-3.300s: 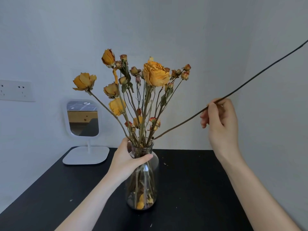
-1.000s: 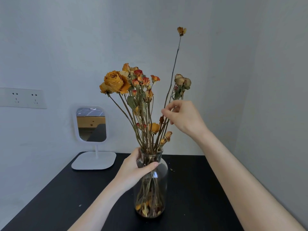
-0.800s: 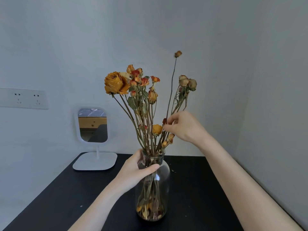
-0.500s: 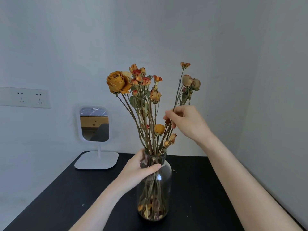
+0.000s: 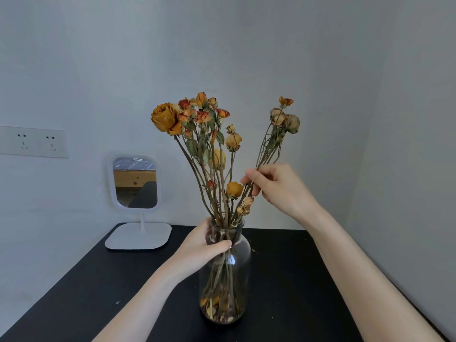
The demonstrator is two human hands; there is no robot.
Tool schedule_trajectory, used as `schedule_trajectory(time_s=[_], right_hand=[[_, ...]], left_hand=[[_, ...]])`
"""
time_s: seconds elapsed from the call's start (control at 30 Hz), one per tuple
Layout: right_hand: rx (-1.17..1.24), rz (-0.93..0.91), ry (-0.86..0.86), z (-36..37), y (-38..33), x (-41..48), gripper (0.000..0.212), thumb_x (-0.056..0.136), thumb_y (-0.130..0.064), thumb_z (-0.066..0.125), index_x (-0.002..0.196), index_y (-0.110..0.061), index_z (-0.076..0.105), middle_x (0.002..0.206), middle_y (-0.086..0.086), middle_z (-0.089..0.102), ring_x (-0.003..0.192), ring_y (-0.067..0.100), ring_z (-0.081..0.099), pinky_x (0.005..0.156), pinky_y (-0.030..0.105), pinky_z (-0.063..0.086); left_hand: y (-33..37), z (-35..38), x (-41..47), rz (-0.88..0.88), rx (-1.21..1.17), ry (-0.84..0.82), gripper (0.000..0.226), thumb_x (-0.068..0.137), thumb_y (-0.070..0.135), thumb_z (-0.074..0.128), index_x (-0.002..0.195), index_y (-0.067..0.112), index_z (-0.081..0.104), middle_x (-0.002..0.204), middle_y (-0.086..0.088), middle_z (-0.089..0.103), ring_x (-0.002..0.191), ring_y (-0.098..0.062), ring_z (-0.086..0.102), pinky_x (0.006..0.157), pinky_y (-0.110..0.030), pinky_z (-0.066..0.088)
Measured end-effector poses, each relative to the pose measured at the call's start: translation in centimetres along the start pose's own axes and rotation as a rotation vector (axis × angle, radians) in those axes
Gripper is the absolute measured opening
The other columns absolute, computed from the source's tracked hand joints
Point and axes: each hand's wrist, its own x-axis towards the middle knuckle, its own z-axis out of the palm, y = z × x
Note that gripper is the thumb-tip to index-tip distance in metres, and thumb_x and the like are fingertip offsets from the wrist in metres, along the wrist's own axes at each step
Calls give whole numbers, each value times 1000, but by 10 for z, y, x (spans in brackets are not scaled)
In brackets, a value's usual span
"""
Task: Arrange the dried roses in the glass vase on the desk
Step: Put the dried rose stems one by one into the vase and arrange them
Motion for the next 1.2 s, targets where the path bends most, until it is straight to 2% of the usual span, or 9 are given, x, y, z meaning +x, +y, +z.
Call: schedule_trajectory(time_s=[0.27, 0.43, 0.53, 0.6, 0.67, 0.83, 0.93, 1.03, 1.2], right_hand=[[37, -83, 118, -3, 10, -15, 7, 90, -30, 56, 94, -28, 62, 61, -3, 58, 47, -4, 50, 47, 6, 37], [150, -46, 236, 0, 40, -41, 11, 92, -28, 52, 94, -29, 62, 60, -6, 57, 52, -1, 52, 50, 9, 39], [128, 127, 50, 7, 58, -45, 23, 88, -23, 58, 111, -23, 54, 76, -1, 58, 59, 0, 53, 55, 14, 42], [53, 227, -167, 14, 63, -41, 48, 81, -40, 65, 123, -26, 44, 86, 0, 56, 69, 4, 53, 61, 19, 41], [23, 280, -307, 24, 61, -34, 66, 76, -52, 65, 131, -27, 41, 85, -3, 53, 72, 5, 52, 60, 18, 39], [210, 220, -290, 37, 54, -22, 23, 81, -39, 68, 98, -25, 64, 51, -15, 55, 47, -1, 47, 42, 7, 33], [342, 174, -279, 36, 48, -19, 3, 84, -28, 67, 83, -29, 65, 44, -16, 52, 39, -3, 45, 39, 8, 31], [468, 119, -240, 30, 51, -15, 29, 84, -19, 67, 62, -37, 65, 48, -12, 41, 40, 1, 34, 39, 13, 28], [387, 152, -273, 24, 62, -20, 50, 74, -27, 76, 120, -30, 55, 55, -12, 41, 48, -1, 41, 46, 12, 34]], left_hand=[[4, 1, -1, 14, -99, -57, 50, 68, 39, 78, 108, 44, 48, 108, 24, 62, 101, 11, 57, 75, -6, 44], [1, -1, -9, 62, -175, 112, 58, 59, 54, 78, 110, 44, 52, 111, 23, 59, 105, 2, 55, 85, -13, 41], [1, -10, -7, 64, -116, 200, 41, 64, 51, 70, 103, 43, 60, 90, 15, 57, 91, -4, 56, 81, -16, 44], [9, -14, -3, 83, -56, 166, 10, 74, 44, 67, 84, 45, 66, 67, 20, 52, 71, 1, 52, 65, -7, 42], [14, -17, 0, 88, -32, 114, 13, 72, 51, 63, 80, 43, 68, 64, 13, 53, 66, -3, 52, 62, -9, 43], [22, -22, 4, 86, -85, 41, 40, 68, 54, 62, 104, 38, 66, 107, -29, 58, 104, -37, 54, 98, -45, 42], [27, -27, 9, 104, -116, 68, 26, 76, 47, 60, 101, 43, 67, 106, -24, 61, 105, -31, 56, 99, -42, 41], [34, -35, 13, 117, -153, 85, 23, 75, 45, 61, 97, 46, 67, 104, -11, 65, 99, -12, 59, 95, -31, 41], [26, -40, 8, 89, -163, 99, 65, 58, 46, 69, 119, 25, 60, 66, 9, 52, 69, -3, 53, 74, -18, 38]])
